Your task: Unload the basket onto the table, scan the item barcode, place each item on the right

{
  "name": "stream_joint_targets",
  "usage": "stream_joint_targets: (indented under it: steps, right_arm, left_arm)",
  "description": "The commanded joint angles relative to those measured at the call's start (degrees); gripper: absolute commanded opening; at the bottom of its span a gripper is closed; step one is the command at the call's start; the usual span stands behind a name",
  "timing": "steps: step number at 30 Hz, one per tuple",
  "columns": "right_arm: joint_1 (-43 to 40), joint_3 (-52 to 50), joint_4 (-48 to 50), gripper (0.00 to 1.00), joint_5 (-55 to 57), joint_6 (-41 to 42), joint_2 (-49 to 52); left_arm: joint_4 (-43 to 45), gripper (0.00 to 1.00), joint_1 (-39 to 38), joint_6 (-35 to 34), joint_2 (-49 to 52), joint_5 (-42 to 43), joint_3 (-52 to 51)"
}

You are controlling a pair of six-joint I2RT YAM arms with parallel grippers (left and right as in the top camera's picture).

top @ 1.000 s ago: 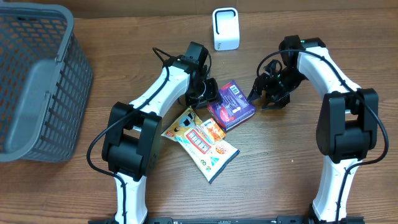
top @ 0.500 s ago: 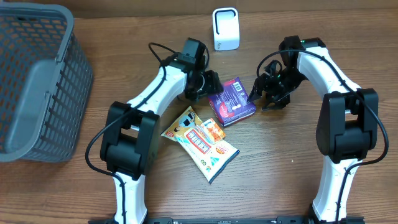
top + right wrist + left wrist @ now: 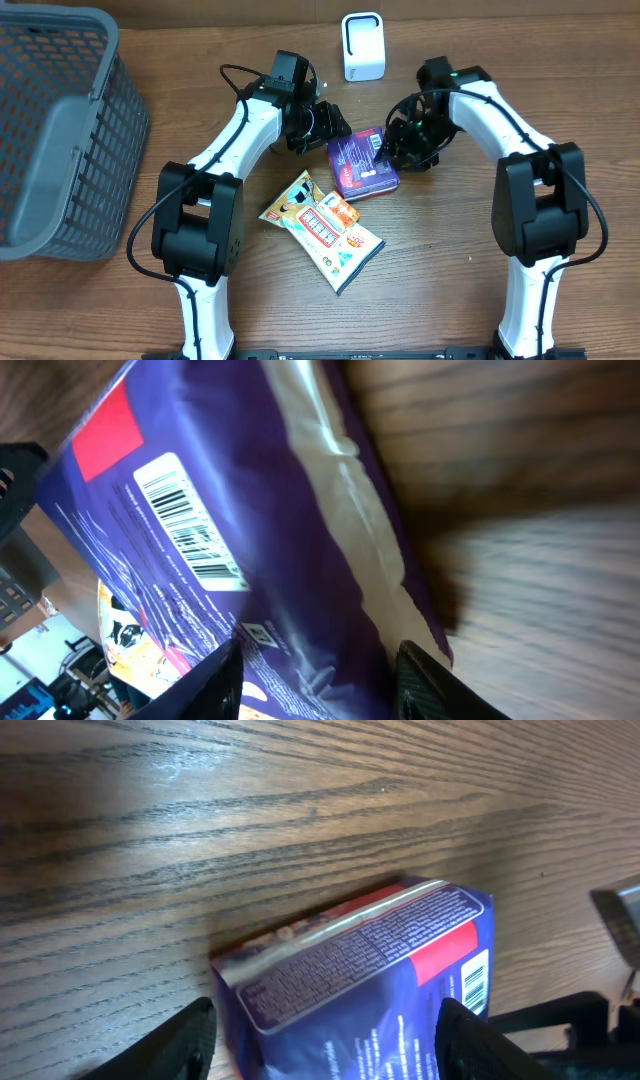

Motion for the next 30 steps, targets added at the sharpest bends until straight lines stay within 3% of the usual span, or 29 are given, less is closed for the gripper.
stream_joint_targets:
  steps: [1,10,15,18,22,28,30]
  right_arm:
    - [1.07,-0.44,-0.50,0.50,-0.72,2.12,-1.01]
    - [-0.13,0.68,-4.68,0.61,-0.50,1.07,-1.03]
    - [-2.45,5.60,-10.14,0.67,0.57,-3.21,-1.03]
    - [-4.00,8.76,-12.22,0.72,4.85,-3.21,-1.03]
    - [-6.40,9.44,-10.12,0.80,7.15,-5.38,-1.01]
    - [-7.98,7.98,-6.86,0.80,7.08,-5.75,-1.01]
    - [-7.74,7.10,-5.11,0.86,7.08,-5.70,-1.01]
  left_arm:
    - [0.15,0.62,-0.28,1.29,-0.04,1.38,1.33]
    - [-0.04,0.65,0.04,1.31,-0.07,0.83,1.55]
    - [-2.49,0.65,1.03,1.33,-0.07,3.82,3.93]
    - [-4.11,0.70,1.42,1.36,-0.07,2.95,4.98]
    - [-5.92,0.83,1.60,1.33,-0.07,1.64,4.98]
    - [-11.17,0.81,1.05,1.33,-0.04,-2.95,4.50]
    - [-12.22,0.81,0.48,1.31,-0.04,-2.95,4.02]
